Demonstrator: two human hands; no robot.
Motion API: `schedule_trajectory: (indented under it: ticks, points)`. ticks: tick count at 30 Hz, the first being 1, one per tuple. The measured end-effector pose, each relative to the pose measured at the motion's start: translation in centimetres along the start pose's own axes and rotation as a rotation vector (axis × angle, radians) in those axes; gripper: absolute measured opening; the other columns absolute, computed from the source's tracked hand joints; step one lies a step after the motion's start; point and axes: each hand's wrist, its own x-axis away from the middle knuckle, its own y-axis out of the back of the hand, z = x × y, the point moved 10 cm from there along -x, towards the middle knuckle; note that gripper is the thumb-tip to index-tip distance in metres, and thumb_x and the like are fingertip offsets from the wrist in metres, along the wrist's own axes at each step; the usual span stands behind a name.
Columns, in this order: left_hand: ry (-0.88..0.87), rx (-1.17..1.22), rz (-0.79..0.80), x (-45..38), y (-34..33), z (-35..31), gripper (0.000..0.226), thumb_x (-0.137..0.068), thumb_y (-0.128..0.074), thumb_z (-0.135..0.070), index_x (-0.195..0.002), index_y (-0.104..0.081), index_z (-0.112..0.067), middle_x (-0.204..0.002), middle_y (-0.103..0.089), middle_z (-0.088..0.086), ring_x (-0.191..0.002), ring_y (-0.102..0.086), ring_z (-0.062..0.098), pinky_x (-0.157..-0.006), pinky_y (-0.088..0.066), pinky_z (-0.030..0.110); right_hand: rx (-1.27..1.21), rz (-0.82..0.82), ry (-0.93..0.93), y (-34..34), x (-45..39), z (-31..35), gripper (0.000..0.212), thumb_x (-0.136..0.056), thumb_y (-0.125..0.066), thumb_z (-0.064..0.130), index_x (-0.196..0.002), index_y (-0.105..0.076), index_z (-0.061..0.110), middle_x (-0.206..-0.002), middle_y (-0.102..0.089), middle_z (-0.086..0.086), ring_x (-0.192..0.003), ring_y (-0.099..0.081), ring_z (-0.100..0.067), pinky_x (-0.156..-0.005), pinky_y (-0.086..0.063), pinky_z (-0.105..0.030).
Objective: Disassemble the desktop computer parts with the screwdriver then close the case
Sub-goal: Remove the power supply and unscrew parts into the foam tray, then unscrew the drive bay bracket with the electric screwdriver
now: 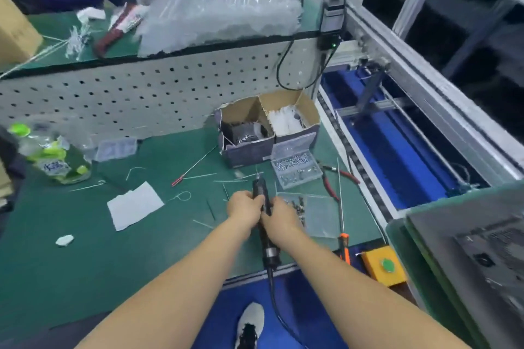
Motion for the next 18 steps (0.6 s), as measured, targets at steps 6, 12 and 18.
schedule_trajectory:
  ticks: [6, 12, 18]
  points:
    - [0.081, -0.171, 0.062, -6.9, -1.7, 1.3, 0.022, -0.094, -0.060, -0.016, -0.101, -0.072, 0.000, -0.105, -0.072, 0.023, -0.100, -0.068, 0.039, -0.081, -0.053, 0.041, 0.141, 0.050, -0.076, -4.8, -6.2, 0.1, 0.017, -0.099, -0.052, 0.015, -0.113, -0.061, 0.012, -0.110, -0.070, -0.014, -0.099, -0.069, -0.036, -0.072, -0.048, -0.036]
    - [-0.086, -0.304, -0.006, -6.0, -1.4, -5.6, 0.024, -0.092, -0.064, -0.027, -0.113, -0.071, -0.017, -0.118, -0.072, 0.007, -0.110, -0.065, 0.029, -0.087, -0.047, 0.030, 0.077, 0.053, -0.092, 1.2, -7.1, 1.8, 0.025, -0.098, -0.050, 0.012, -0.116, -0.067, 0.015, -0.115, -0.073, -0.014, -0.105, -0.069, -0.036, -0.081, -0.052, -0.039]
    - [-0.643, -0.191, 0.218, 5.9, -12.8, -24.9, 0.019, -0.095, -0.059, -0.018, -0.106, -0.074, -0.018, -0.108, -0.075, 0.002, -0.102, -0.066, 0.021, -0.077, -0.038, 0.023, 0.076, -0.308, -0.037, 24.2, -0.4, -1.1, 0.021, -0.096, -0.054, 0.013, -0.111, -0.069, 0.014, -0.112, -0.073, -0.015, -0.105, -0.067, -0.038, -0.075, -0.047, -0.040]
